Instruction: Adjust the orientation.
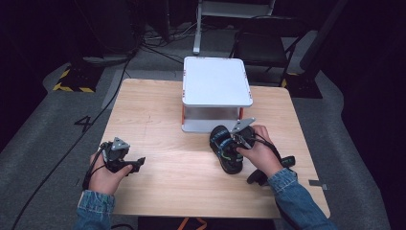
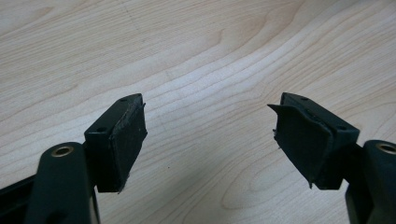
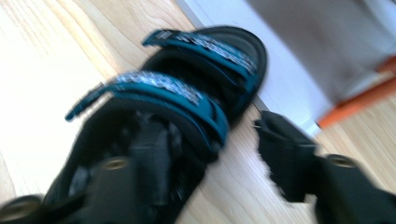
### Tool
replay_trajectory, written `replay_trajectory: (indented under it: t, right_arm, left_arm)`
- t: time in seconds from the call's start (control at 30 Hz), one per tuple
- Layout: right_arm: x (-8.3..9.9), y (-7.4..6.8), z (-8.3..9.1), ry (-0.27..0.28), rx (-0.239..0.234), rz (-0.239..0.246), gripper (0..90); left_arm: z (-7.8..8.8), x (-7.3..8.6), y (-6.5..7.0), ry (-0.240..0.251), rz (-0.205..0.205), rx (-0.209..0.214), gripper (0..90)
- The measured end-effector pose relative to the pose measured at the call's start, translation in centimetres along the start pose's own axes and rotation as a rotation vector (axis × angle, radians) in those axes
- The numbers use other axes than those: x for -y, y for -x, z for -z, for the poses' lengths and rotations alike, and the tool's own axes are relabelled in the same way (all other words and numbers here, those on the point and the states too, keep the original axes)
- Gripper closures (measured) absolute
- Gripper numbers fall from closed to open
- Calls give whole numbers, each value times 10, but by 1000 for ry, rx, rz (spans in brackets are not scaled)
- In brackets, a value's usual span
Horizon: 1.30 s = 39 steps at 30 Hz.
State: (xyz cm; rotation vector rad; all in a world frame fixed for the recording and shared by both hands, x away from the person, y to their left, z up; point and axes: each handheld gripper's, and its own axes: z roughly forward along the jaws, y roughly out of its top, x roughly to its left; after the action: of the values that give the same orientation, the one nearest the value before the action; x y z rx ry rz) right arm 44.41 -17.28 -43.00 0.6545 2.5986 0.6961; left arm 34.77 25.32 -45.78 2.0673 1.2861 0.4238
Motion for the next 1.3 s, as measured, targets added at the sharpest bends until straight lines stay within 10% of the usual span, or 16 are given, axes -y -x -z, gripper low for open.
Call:
replay_trajectory:
  t: [0.13,0.27,0.43,0.57,0.7,1.03,1.3]
  right_arm:
    - [-7,-9,1,-3,23,75,727]
    - [-16,-20,8,11,-11,40,745]
    - [-24,-44,12,58,-18,-107,747]
    - [-28,-66,9,70,50,-147,737]
    - [-28,-80,0,102,18,-213,700]
    - [-15,-79,4,126,4,-192,474]
    - [3,-68,31,257,-31,-176,375]
  left_arm:
    - [1,3,-3,-1,12,-2,253]
    - [2,4,-4,2,17,-3,254]
    - [0,3,-2,-4,6,2,254]
    - [-1,2,-1,-8,6,1,254]
    - [-2,2,-2,-3,8,6,254]
    - [-8,-4,0,-9,-7,15,254]
    - [-11,-7,1,-9,-6,23,253]
